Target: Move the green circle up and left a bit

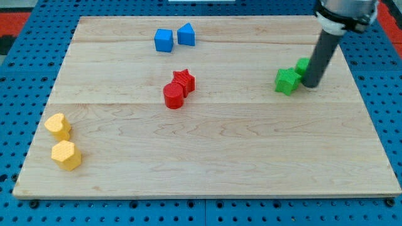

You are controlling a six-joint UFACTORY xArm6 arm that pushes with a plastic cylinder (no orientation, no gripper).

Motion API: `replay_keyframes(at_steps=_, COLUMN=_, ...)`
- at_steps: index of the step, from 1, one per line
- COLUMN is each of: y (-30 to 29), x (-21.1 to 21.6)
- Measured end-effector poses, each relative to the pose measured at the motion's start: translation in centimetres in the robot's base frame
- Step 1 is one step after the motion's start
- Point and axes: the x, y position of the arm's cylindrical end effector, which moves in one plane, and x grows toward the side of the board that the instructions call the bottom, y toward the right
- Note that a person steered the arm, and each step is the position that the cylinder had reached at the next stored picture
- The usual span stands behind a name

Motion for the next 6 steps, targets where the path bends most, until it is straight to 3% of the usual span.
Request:
replay_keyframes(at_steps=1, y=-1.8, x=-4.9)
replay_keyframes(at_steps=2, y=4.1, x=-2.8)
replay_keyframes(at_steps=3, y=6.2, x=-6.1)
replay_keyframes(at_steps=5, y=-1.6, x=-7.0)
replay_keyframes(at_steps=6, y=-0.4, x=-7.8)
